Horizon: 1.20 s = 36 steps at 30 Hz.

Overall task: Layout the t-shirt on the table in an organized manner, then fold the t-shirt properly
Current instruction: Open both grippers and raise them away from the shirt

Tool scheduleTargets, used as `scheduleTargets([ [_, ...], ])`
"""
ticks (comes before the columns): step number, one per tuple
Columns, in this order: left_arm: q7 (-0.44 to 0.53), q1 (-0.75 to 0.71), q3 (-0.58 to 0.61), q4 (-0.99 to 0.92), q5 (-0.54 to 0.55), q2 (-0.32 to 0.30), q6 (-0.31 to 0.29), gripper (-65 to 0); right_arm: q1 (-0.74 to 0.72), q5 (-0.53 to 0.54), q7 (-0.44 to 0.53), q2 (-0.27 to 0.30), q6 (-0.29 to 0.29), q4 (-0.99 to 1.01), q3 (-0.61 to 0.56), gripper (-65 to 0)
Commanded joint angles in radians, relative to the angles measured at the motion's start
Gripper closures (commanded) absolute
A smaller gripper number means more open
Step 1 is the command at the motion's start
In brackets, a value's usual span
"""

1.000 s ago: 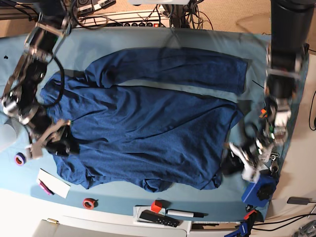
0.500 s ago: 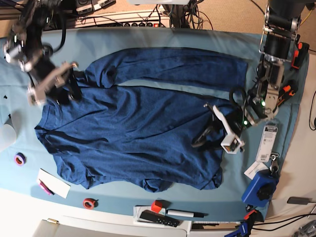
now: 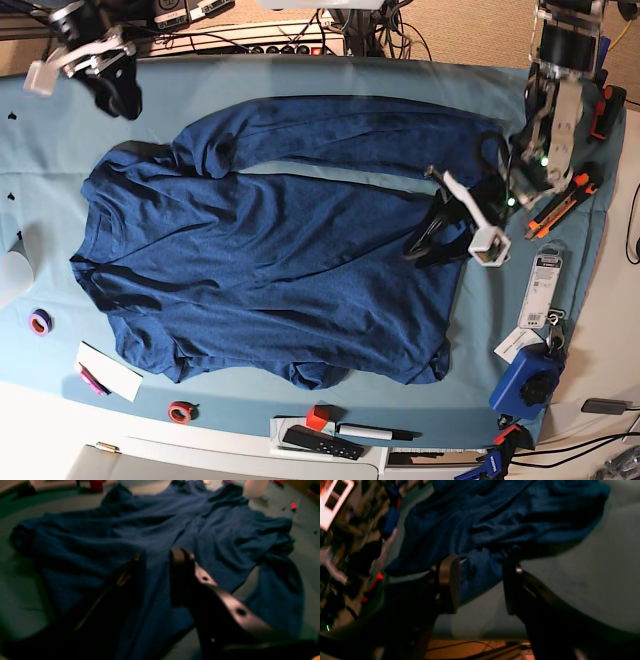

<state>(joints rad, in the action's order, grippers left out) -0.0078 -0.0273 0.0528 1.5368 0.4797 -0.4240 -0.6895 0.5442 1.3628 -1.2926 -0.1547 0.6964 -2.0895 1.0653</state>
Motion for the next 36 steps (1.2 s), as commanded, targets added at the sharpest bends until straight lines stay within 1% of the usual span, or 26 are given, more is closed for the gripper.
scheduleTargets([
  [1, 0.026, -0.001, -0.019, 0.053, 0.022, -0.01, -0.009, -17.3, 0.002, 0.029, 0.03, 0.016, 0.002, 0.005, -0.001, -27.4],
  [2, 0.023, -0.018, -0.032, 0.086, 0.019, -0.011, -0.009, -17.3, -0.005, 0.028, 0.044, 0.016, 0.002, 0.031, -0.006, -27.4],
  [5, 0.023, -0.05, -0.07, 0.152, -0.009, -0.011, -0.009, -17.3, -0.046, 0.024, 0.046, 0.016, 0.002, 0.151, -0.013, -27.4],
  [9, 0.023, -0.053, -0.095, 0.164, -0.007, -0.011, -0.009, -17.3, -0.114, 0.026, 0.091, 0.019, 0.002, 0.36, -0.013, -27.4],
  [11, 0.017, -0.053, -0.095, 0.164, -0.007, -0.011, -0.009, -17.3, -0.154, 0.032, 0.095, 0.03, 0.002, 0.44, -0.013, -27.4],
  [14, -0.008, -0.053, -0.095, 0.164, -0.007, -0.011, -0.009, -17.3, -0.201, 0.029, 0.1, 0.046, 0.002, 0.513, -0.013, -27.4],
  [16, -0.022, -0.053, -0.095, 0.164, -0.007, -0.011, -0.009, -17.3, -0.219, -0.001, 0.117, 0.05, -0.003, 0.534, -0.013, -27.4],
  [20, -0.022, -0.053, -0.095, 0.164, 0.001, -0.011, -0.009, -17.3, -0.232, -0.116, 0.2, 0.05, -0.074, 0.536, -0.029, -27.4],
  [26, -0.022, -0.053, -0.095, 0.164, 0.015, -0.011, -0.009, -17.3, -0.243, -0.255, 0.267, 0.049, -0.179, 0.536, -0.114, -27.4],
  [30, -0.022, -0.053, -0.095, 0.164, 0.015, -0.011, -0.009, -17.3, -0.255, -0.284, 0.285, 0.049, -0.193, 0.536, -0.211, -27.4],
  [33, -0.024, -0.053, -0.095, 0.164, 0.015, -0.011, -0.009, -17.3, -0.27, -0.301, 0.282, 0.046, -0.195, 0.536, -0.261, -27.4],
  [36, -0.043, -0.053, -0.095, 0.164, 0.015, -0.011, -0.009, -17.3, -0.278, -0.362, 0.267, 0.041, -0.242, 0.535, -0.272, -27.4],
])
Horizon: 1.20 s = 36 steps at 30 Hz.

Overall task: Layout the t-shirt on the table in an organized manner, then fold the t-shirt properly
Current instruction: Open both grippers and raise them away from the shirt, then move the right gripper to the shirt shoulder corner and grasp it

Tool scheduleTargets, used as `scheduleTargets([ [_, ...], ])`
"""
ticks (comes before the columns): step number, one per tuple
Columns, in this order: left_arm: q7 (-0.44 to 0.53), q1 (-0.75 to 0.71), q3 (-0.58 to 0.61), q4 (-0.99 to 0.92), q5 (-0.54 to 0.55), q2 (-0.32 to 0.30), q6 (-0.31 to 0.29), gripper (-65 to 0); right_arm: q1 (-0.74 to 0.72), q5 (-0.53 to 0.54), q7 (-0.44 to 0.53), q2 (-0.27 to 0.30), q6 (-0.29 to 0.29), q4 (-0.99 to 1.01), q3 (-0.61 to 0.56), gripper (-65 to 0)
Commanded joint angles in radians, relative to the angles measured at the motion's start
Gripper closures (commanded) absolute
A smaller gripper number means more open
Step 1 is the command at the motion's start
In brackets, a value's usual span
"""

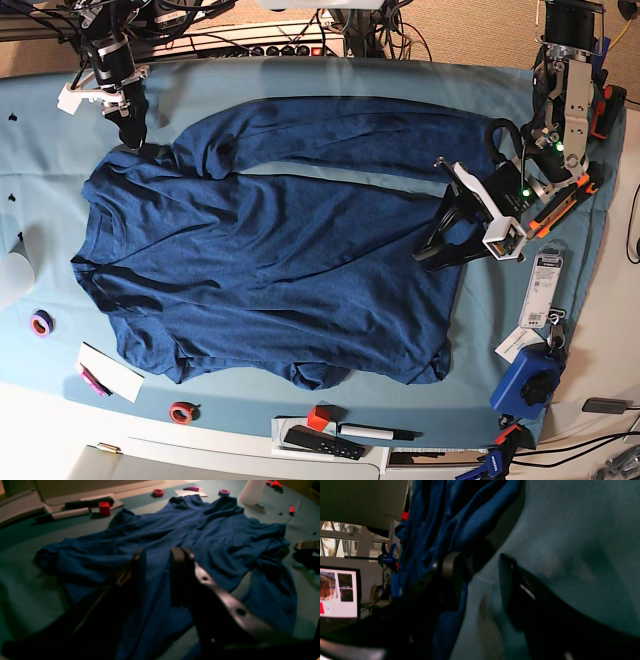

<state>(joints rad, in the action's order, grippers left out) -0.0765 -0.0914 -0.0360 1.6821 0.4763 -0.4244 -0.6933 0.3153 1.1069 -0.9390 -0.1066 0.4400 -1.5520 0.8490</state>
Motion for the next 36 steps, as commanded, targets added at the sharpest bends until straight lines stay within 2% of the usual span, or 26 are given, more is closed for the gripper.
scheduleTargets([
  [1, 0.018, 0.011, -0.006, 0.018, 0.019, -0.011, -0.005, -17.3, -0.049, -0.109, -0.101, -0.007, 0.015, -0.004, -0.056, -27.4],
  [2, 0.016, 0.011, -0.006, 0.018, 0.019, -0.011, -0.005, -17.3, -0.049, -0.105, -0.121, -0.008, 0.021, -0.006, -0.056, -27.4],
  [5, 0.016, 0.011, -0.006, 0.018, 0.019, -0.011, -0.005, -17.3, -0.041, -0.024, -0.183, -0.008, 0.105, -0.006, -0.055, -27.4],
  [13, 0.004, 0.011, -0.006, 0.018, 0.019, -0.011, -0.005, -17.3, 0.061, 0.125, -0.26, -0.032, 0.174, -0.055, -0.055, -27.4],
  [29, -0.032, 0.011, -0.006, 0.018, 0.019, -0.011, -0.005, -17.3, 0.234, 0.141, -0.256, -0.032, 0.174, -0.461, -0.055, -27.4],
  [31, -0.032, 0.011, -0.006, 0.018, 0.019, -0.011, -0.005, -17.3, 0.232, 0.106, -0.239, -0.032, 0.167, -0.471, -0.055, -27.4],
  [34, -0.032, 0.011, -0.006, 0.018, 0.019, -0.011, -0.005, -17.3, 0.22, -0.077, -0.148, -0.032, 0.034, -0.465, -0.055, -27.4],
  [36, -0.032, 0.011, -0.006, 0.018, 0.019, -0.011, -0.005, -17.3, 0.209, -0.113, -0.122, -0.032, 0.006, -0.46, -0.055, -27.4],
])
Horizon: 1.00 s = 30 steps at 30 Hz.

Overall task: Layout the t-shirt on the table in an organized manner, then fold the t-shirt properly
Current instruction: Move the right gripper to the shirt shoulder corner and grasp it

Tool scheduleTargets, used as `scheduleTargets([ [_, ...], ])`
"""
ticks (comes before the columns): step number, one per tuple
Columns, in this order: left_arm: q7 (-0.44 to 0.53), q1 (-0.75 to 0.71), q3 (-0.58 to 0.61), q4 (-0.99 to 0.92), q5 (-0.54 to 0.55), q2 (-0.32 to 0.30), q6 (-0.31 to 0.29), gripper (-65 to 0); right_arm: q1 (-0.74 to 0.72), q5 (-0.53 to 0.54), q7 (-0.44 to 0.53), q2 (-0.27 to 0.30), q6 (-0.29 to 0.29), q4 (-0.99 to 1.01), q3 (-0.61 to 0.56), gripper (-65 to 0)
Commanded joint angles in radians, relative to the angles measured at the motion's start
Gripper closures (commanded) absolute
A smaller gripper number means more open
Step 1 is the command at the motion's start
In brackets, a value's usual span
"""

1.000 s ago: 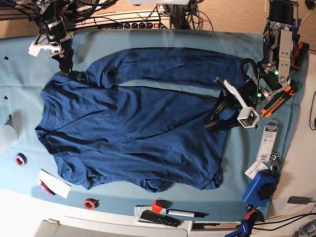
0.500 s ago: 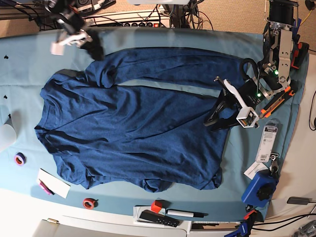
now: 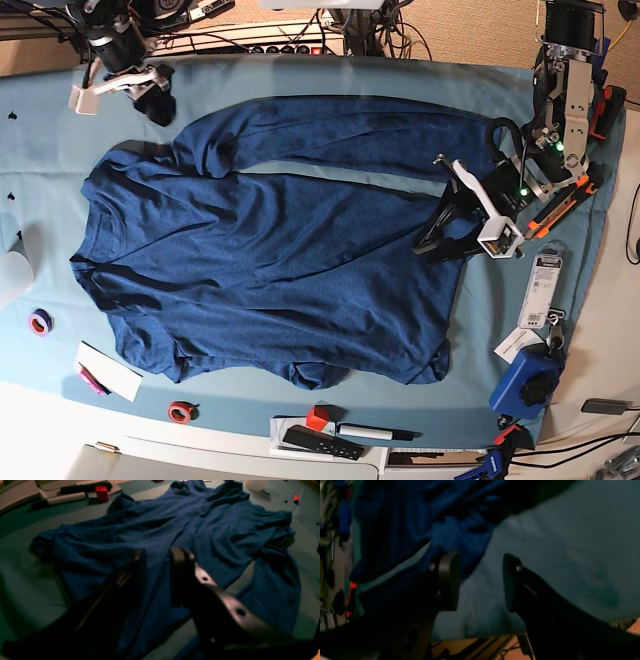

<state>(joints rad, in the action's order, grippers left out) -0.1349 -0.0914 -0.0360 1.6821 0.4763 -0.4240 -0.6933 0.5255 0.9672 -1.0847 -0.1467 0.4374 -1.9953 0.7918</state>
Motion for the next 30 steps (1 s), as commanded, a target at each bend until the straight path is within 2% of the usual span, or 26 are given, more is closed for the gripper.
scheduleTargets([
  [1, 0.026, 0.011, -0.006, 0.018, 0.019, -0.011, -0.005, -17.3, -0.009, 0.026, 0.023, 0.008, 0.006, -0.016, 0.002, -27.4],
  [4, 0.026, 0.011, -0.006, 0.018, 0.019, -0.011, -0.005, -17.3, -0.044, -0.011, 0.035, 0.008, -0.026, -0.016, 0.002, -27.4],
  [7, 0.026, 0.011, -0.006, 0.018, 0.019, -0.011, -0.005, -17.3, -0.089, -0.128, 0.09, 0.008, -0.119, -0.005, 0.002, -27.4],
  [9, 0.027, 0.011, -0.006, 0.018, 0.021, -0.011, -0.005, -17.3, -0.12, -0.158, 0.09, 0.008, -0.14, 0.007, 0.002, -27.4],
  [14, 0.026, 0.011, -0.006, 0.018, 0.045, -0.011, -0.005, -17.3, -0.166, -0.16, 0.09, 0.008, -0.14, 0.059, 0.001, -27.4],
  [18, 0.026, 0.011, -0.006, 0.018, 0.051, -0.011, -0.005, -17.3, -0.2, -0.159, 0.09, 0.008, -0.139, 0.181, 0.001, -27.4],
  [22, 0.026, 0.011, -0.006, 0.018, 0.052, -0.011, -0.005, -17.3, -0.22, -0.13, 0.085, 0.008, -0.112, 0.29, 0.001, -27.4],
  [26, 0.026, 0.011, -0.006, 0.018, 0.052, -0.011, -0.005, -17.3, -0.224, -0.126, 0.074, 0.008, -0.11, 0.301, 0.0, -27.4],
  [30, 0.026, 0.011, -0.006, 0.018, 0.052, -0.011, -0.005, -17.3, -0.224, -0.126, 0.029, 0.008, -0.085, 0.301, -0.001, -27.4],
])
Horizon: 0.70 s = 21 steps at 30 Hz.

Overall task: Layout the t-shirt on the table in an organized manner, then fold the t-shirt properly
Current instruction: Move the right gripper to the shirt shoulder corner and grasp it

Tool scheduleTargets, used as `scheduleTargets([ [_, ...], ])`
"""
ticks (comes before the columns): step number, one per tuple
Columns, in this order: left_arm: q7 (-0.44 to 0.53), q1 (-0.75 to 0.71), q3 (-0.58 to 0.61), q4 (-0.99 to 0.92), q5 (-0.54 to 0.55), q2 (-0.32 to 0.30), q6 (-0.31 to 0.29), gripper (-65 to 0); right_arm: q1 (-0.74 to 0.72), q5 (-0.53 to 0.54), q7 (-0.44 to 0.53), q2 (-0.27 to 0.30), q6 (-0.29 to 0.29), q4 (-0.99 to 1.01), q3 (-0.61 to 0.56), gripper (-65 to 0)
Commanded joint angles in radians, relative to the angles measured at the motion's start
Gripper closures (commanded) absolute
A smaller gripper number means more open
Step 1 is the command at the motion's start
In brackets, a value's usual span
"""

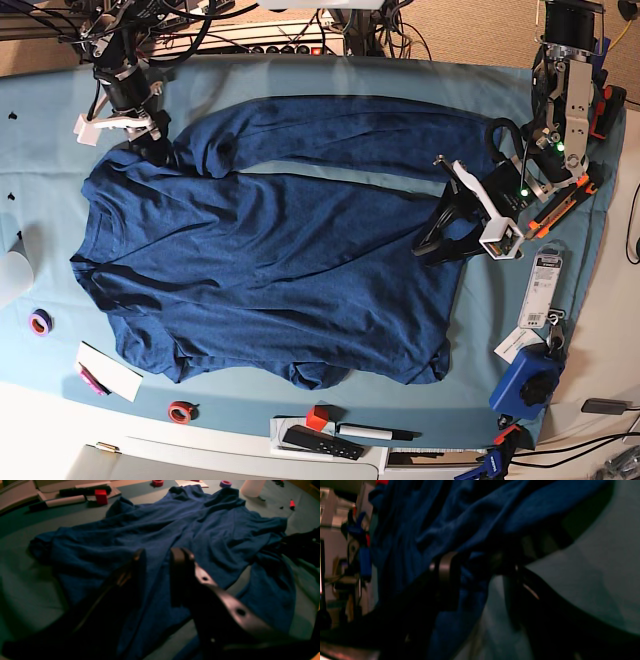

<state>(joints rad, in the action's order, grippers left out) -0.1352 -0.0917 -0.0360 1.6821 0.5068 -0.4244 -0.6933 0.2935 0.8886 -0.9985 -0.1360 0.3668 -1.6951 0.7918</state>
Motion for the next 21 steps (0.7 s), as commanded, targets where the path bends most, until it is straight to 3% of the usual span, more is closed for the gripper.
scheduleTargets([
  [1, 0.027, 0.011, -0.006, 0.018, 0.022, -0.011, -0.005, -17.3, 0.008, -0.048, -0.063, -0.003, -0.015, 0.001, -0.001, -27.4],
  [7, 0.027, 0.012, -0.006, 0.018, 0.022, -0.011, -0.005, -17.3, 0.008, -0.048, -0.071, -0.003, -0.012, 0.001, -0.012, -27.4],
  [10, 0.027, 0.012, -0.006, 0.018, 0.022, -0.01, -0.005, -17.3, 0.008, -0.05, -0.089, -0.003, 0.014, 0.001, -0.058, -27.4],
  [19, 0.027, 0.012, -0.006, 0.018, 0.022, -0.011, -0.005, -17.3, 0.008, -0.142, -0.068, -0.003, 0.013, 0.001, -0.184, -27.4],
  [21, 0.027, 0.011, -0.006, 0.018, 0.022, -0.011, -0.005, -17.3, 0.008, -0.142, -0.069, -0.003, 0.014, 0.001, -0.183, -23.7],
])
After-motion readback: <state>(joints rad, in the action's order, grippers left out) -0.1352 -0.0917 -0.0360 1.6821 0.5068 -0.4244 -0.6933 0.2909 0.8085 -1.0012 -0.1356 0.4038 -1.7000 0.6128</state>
